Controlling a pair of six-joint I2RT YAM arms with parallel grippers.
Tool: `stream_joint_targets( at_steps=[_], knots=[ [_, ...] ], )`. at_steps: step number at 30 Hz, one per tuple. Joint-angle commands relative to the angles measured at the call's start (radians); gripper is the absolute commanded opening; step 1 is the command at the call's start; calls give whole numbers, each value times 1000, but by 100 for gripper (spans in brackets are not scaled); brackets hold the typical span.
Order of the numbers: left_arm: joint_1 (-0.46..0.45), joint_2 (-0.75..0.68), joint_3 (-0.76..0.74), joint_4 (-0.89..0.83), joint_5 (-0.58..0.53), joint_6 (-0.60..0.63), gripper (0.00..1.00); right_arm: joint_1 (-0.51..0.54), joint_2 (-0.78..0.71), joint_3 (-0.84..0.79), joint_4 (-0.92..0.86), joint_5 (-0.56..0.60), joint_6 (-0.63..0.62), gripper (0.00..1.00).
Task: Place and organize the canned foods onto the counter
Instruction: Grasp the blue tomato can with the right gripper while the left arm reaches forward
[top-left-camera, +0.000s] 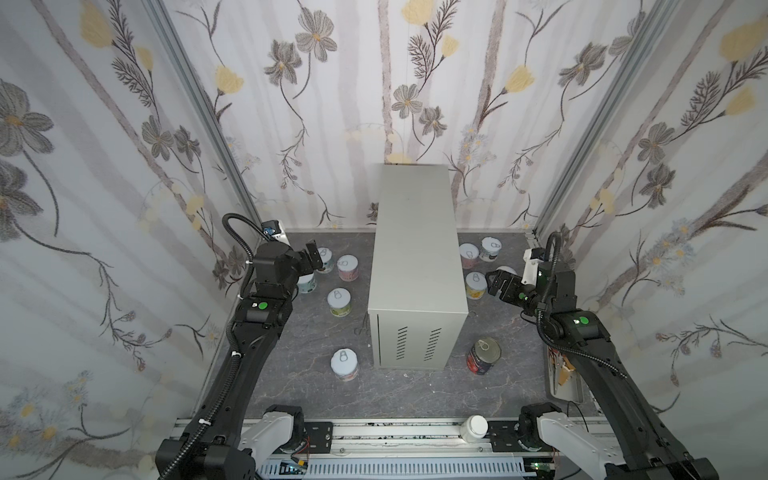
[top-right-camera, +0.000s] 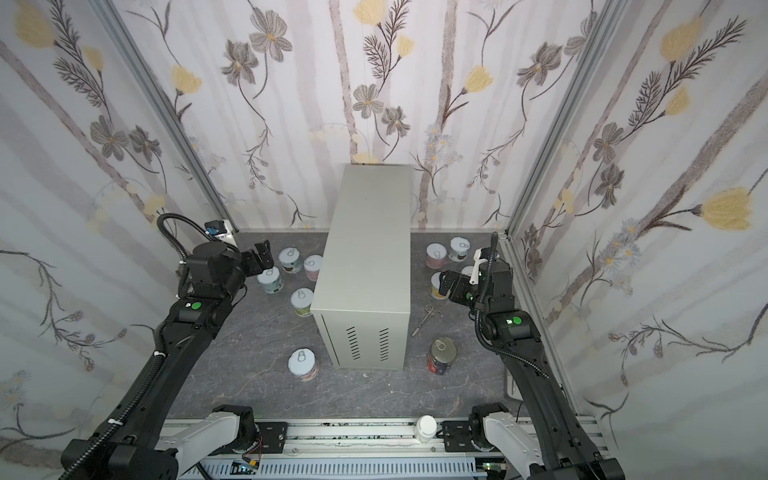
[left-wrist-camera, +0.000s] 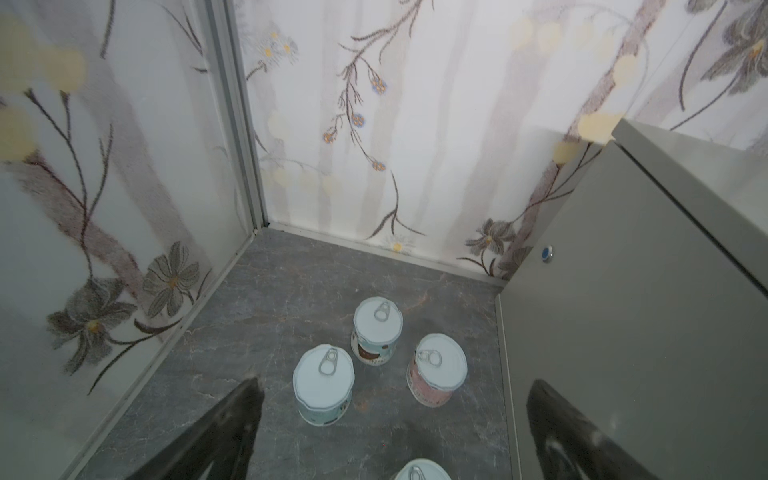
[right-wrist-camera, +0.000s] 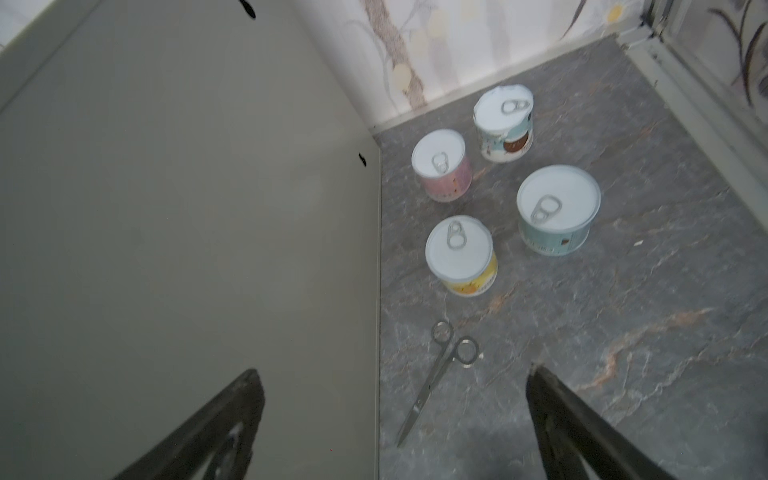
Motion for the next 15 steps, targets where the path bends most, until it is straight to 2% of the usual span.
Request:
stream_joint_targets(
  at_steps=[1, 6, 15],
  knots=[
    [-22, -18, -12, -135, 84, 3, 100, 39, -55, -35, -160, -17, 111, 100],
    [-89, -30, -58, -212, 45, 28, 100, 142, -150, -129, -231, 42, 188, 100],
    [-144, -41, -100, -196, 88, 11, 100, 298, -271, -299, -292, 128, 319, 100]
  ],
)
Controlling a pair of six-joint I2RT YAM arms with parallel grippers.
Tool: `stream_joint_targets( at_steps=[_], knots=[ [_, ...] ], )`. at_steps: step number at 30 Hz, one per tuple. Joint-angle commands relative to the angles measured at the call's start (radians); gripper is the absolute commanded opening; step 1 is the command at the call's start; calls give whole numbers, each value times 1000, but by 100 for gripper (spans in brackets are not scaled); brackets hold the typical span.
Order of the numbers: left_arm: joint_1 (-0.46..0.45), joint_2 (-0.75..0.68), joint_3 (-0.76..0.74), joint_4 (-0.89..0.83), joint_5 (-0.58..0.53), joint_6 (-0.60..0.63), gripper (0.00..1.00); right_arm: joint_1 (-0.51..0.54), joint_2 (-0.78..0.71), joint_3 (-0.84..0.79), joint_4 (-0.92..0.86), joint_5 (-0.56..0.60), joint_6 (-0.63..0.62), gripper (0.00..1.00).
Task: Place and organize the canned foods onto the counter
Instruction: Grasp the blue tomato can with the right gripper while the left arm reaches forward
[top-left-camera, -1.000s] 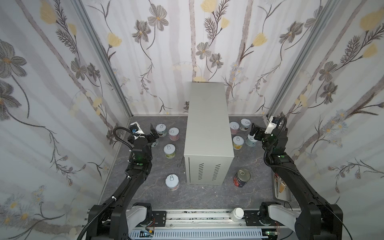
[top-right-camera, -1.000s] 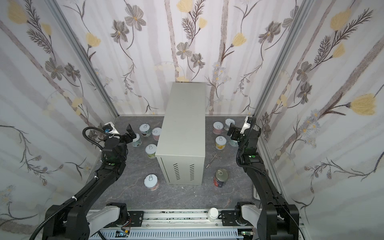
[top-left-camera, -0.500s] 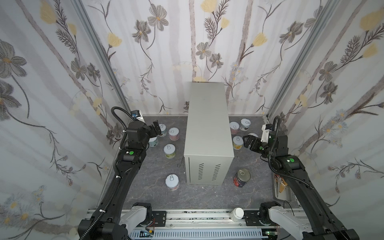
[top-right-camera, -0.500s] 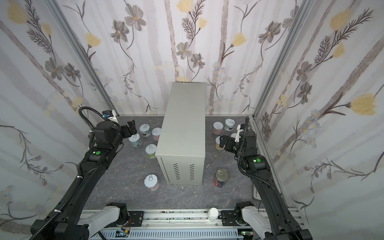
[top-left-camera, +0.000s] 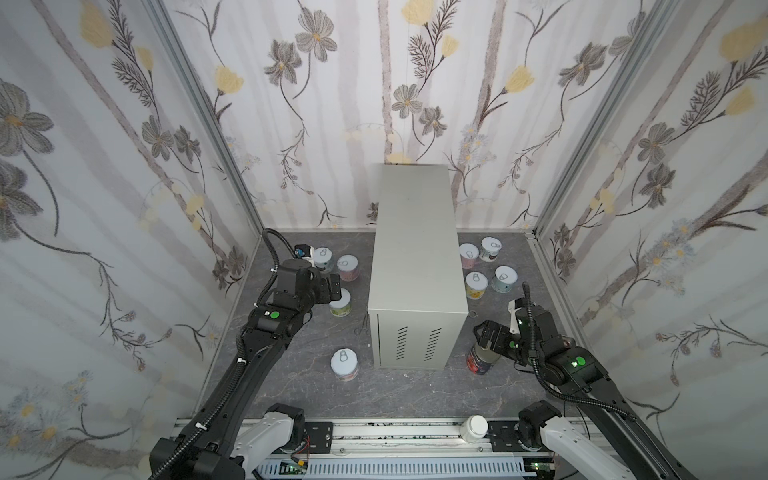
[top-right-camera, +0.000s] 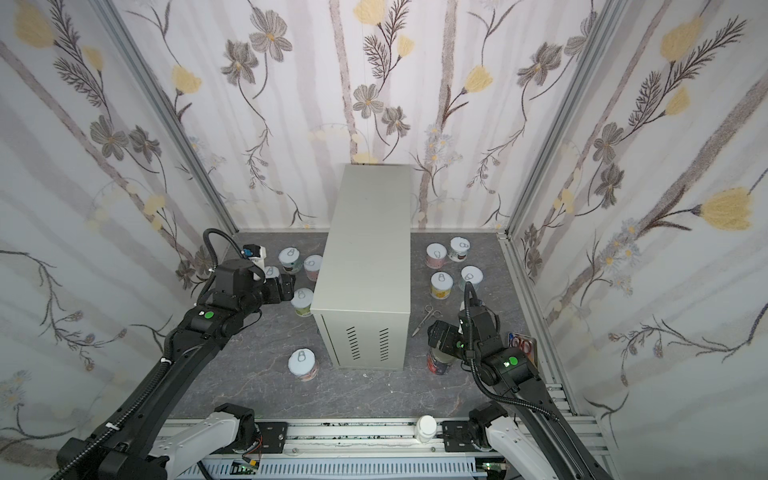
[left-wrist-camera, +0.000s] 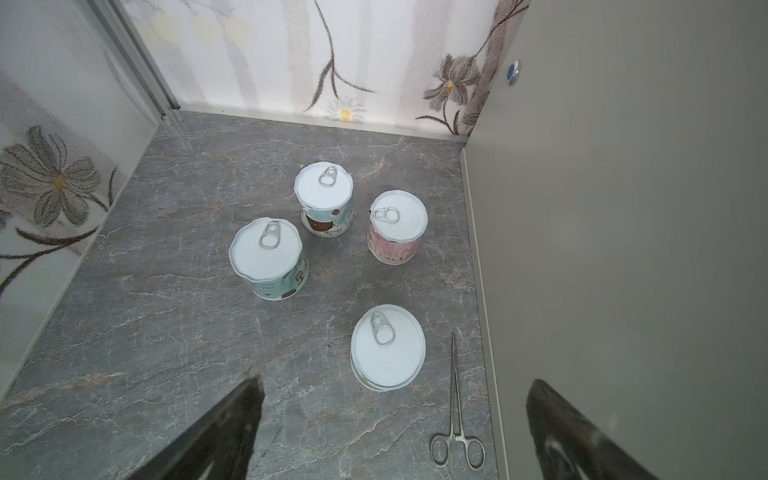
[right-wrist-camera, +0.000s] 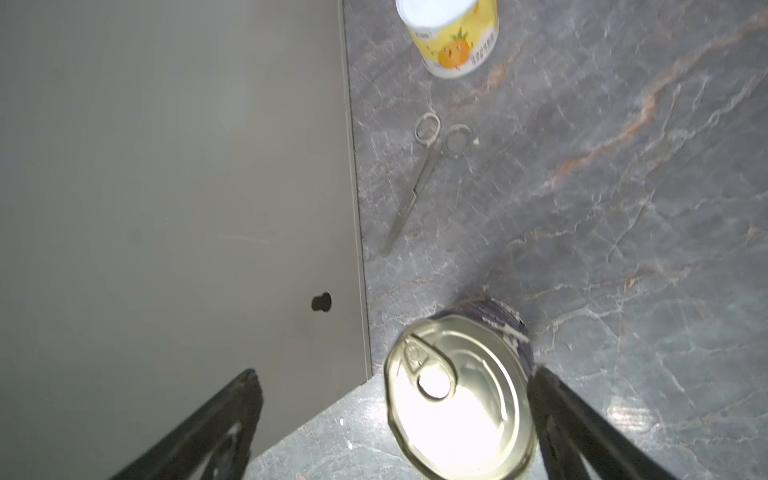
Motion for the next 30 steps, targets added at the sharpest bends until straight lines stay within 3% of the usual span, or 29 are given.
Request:
stream_joint_targets(
  at_steps=[1, 11, 21, 30],
  knots=[
    [-12, -5, -10, 0, 12, -1, 100, 51, -26, -41, -40, 69, 91, 100],
    [-31, -35, -41, -35, 28, -28, 100, 176, -22, -136, -10, 132, 171, 100],
    [-49, -115, -106, -112, 76, -164, 100, 228, 0, -206, 98, 188, 178, 96],
    [-53, -159, -191, -127, 125, -315, 100, 259, -6, -239, 159, 311, 195, 95]
  ],
)
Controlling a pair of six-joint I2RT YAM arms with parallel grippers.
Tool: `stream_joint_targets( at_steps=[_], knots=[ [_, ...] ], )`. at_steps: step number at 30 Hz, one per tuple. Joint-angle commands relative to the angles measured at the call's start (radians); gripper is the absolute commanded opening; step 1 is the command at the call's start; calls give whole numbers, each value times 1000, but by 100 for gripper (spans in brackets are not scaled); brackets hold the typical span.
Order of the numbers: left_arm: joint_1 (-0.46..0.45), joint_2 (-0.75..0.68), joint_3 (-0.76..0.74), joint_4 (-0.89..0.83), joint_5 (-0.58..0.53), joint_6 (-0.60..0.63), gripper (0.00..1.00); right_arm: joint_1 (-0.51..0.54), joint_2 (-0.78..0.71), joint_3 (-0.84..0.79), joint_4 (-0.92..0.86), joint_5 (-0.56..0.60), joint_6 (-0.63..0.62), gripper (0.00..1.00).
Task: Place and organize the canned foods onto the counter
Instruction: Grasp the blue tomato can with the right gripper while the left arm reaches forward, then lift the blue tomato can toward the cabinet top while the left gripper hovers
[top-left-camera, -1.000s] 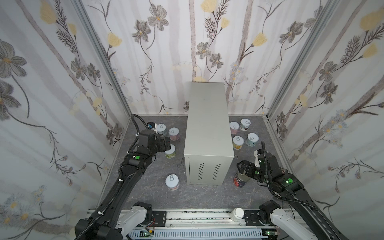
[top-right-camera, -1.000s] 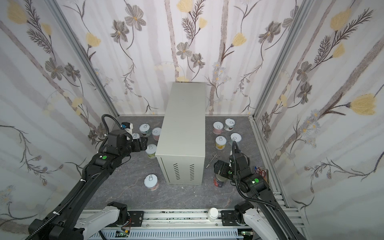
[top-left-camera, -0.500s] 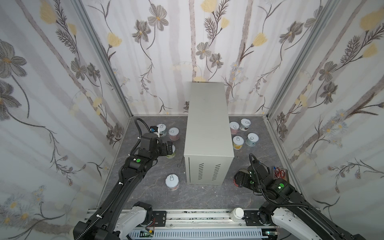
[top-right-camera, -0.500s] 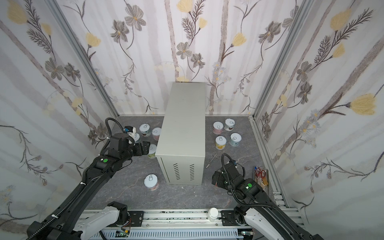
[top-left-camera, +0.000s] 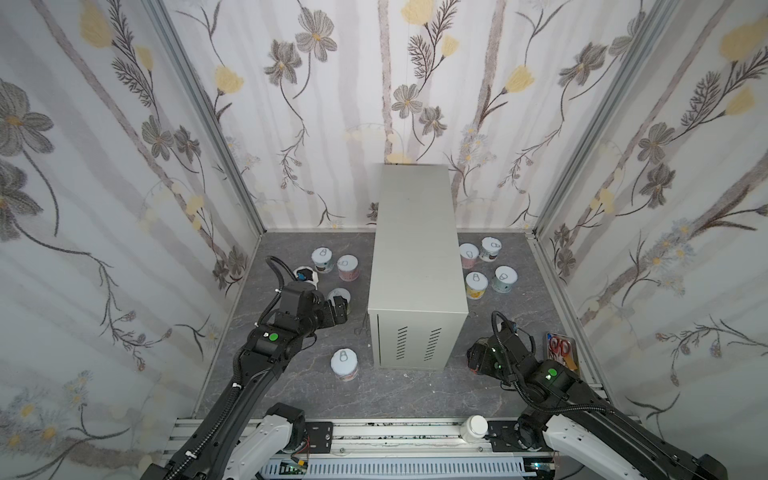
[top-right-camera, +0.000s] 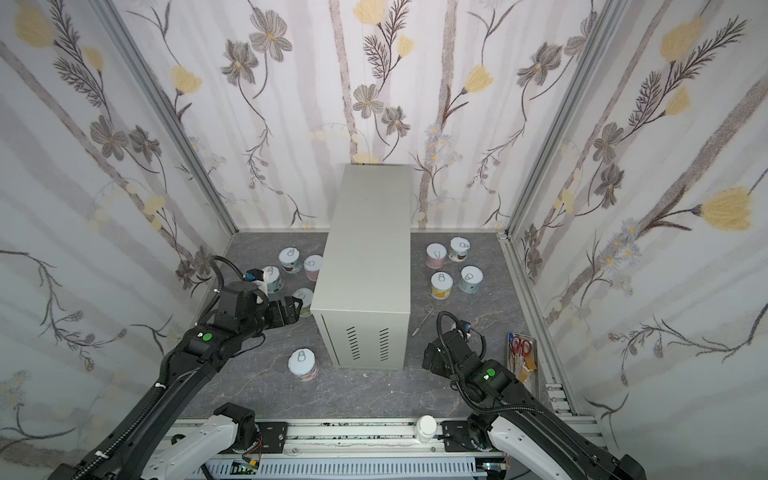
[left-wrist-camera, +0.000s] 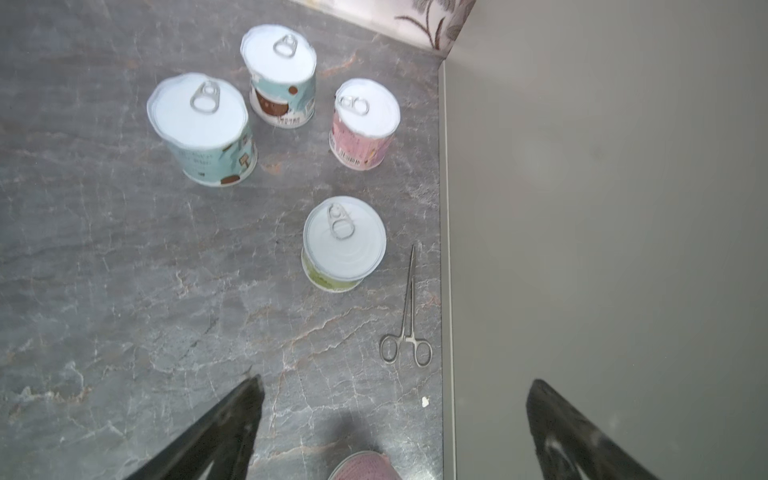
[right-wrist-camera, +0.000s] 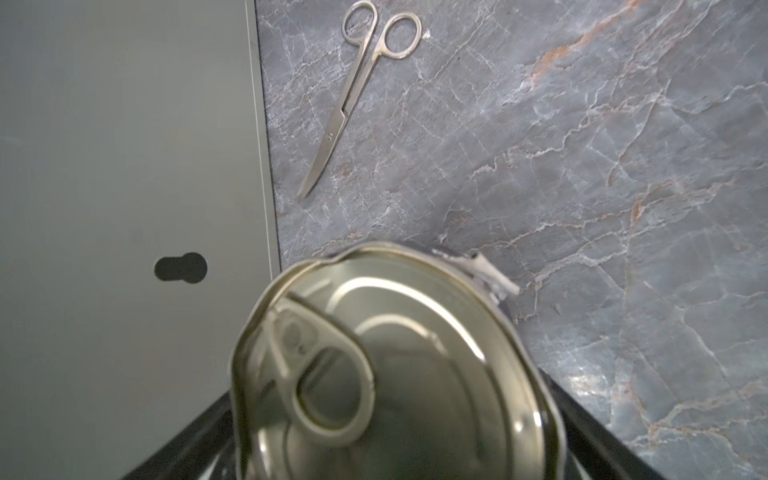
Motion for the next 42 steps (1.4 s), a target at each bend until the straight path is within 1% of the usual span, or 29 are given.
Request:
stream_joint_targets(
  at_steps=[1, 7, 14, 17, 22, 28, 31, 34, 38, 40, 42],
  knots=[
    [-3, -23, -44, -1, 34, -106, 100, 19, -7, -10, 54, 89, 35, 94],
    [-4, -62, -111, 32, 59, -166, 100, 39, 32, -39, 127, 125, 41, 92],
    [-21, -67, -120, 28, 50, -198, 100, 64, 75, -77, 198, 136, 54, 88],
    [-24, -81, -146, 32, 55, -245, 100, 76, 77, -87, 196, 154, 58, 87],
    [-25, -156, -229, 69, 71, -358, 100, 92, 66, -102, 200, 185, 61, 86],
    [-26, -178, -237, -14, 45, -394, 100, 102, 69, -133, 245, 213, 64, 81],
    [-31, -182, -241, -49, 42, -420, 100, 105, 67, -141, 270, 221, 67, 76],
    [-38, -181, -245, -91, 27, -420, 100, 105, 49, -116, 223, 275, 71, 67],
    [-47, -171, -246, -131, 17, -420, 100, 103, -3, -52, 192, 347, 16, 57],
    [-58, -161, -248, -140, 14, -420, 100, 100, -20, -3, 174, 385, -20, 54],
    [-74, -149, -245, -143, 3, -420, 100, 86, -12, 63, 151, 418, -81, 53]
  ],
)
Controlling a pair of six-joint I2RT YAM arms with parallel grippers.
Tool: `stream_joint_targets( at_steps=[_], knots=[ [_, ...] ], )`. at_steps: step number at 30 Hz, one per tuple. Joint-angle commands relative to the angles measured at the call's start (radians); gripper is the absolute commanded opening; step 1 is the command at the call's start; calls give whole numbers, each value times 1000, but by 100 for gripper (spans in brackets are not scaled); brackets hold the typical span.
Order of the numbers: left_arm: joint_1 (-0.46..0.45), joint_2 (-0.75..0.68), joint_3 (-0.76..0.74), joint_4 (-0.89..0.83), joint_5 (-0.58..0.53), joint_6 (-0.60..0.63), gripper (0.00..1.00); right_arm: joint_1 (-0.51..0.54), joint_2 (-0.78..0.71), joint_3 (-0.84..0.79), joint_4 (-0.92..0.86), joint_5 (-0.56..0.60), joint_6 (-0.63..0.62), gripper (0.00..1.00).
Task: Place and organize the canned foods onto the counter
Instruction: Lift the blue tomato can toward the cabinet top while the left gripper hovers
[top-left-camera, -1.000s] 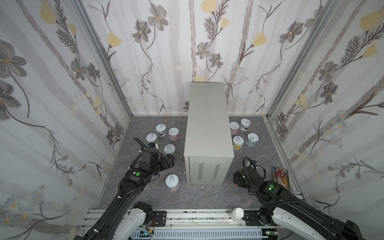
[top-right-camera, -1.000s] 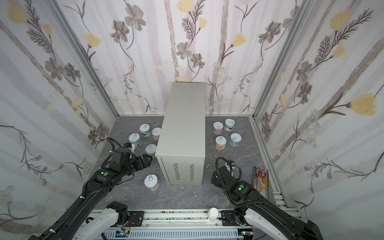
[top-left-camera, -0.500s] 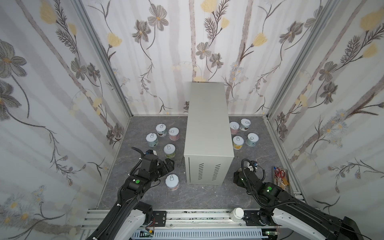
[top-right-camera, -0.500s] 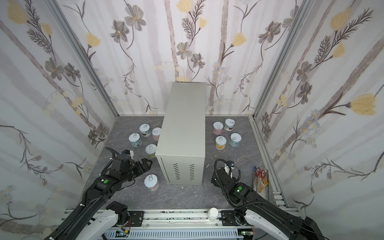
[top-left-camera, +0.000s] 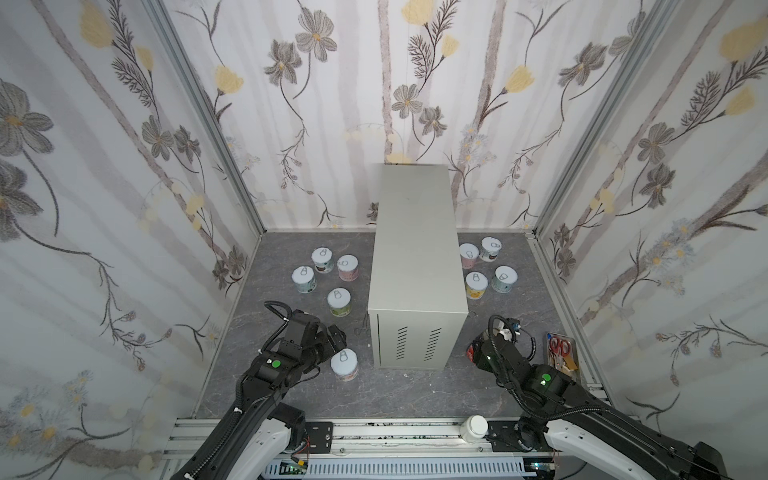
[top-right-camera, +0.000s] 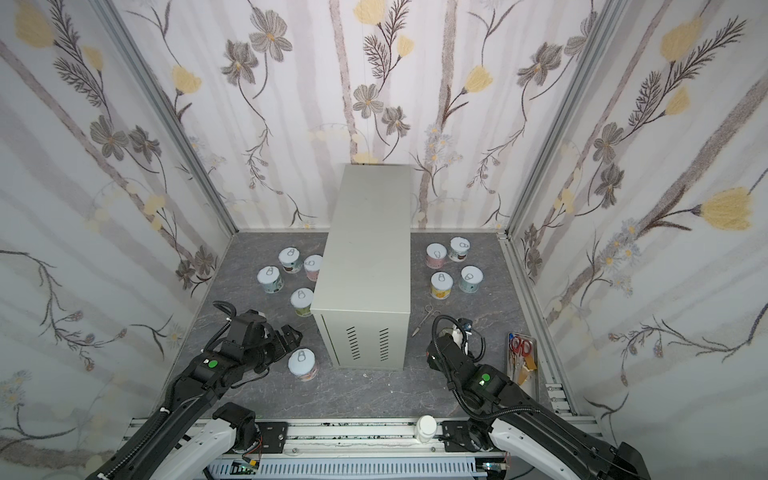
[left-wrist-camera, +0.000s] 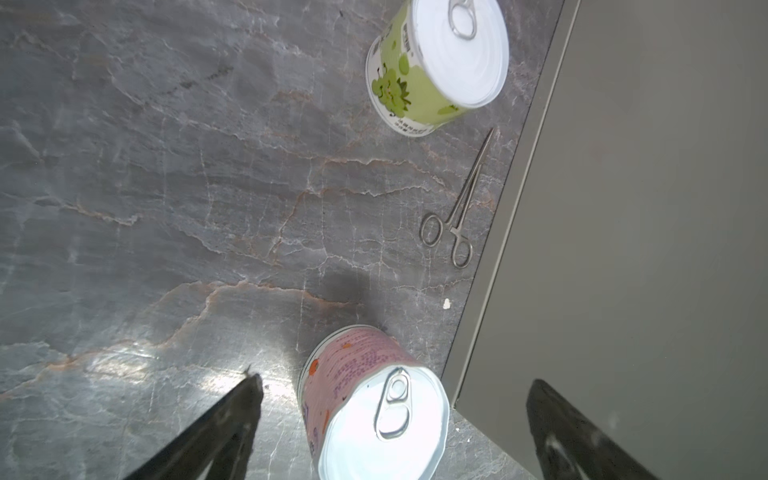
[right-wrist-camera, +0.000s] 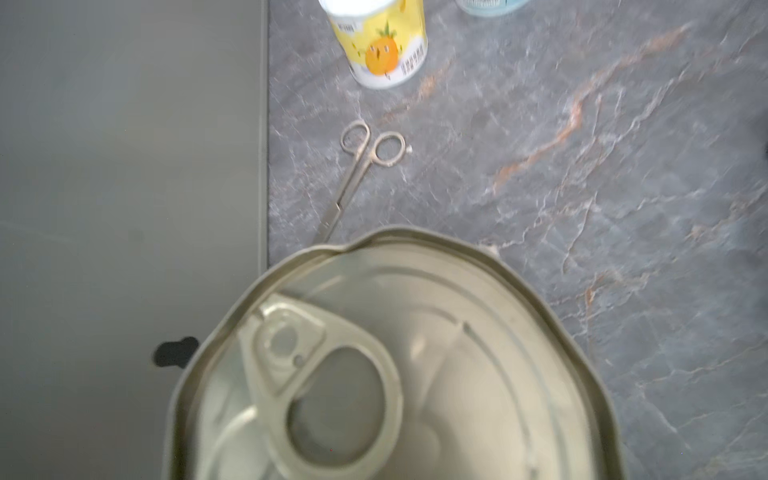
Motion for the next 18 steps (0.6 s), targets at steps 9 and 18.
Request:
stream_joint_targets(
  at_steps=[9, 18],
  knots=[
    [-32, 16, 1, -24, -35, -8, 100, -128, 116, 419, -3, 125, -414, 44],
    [-38, 26, 2, -12, -28, 8, 100, -248, 369, 947, 1, 77, -771, 39]
  ],
)
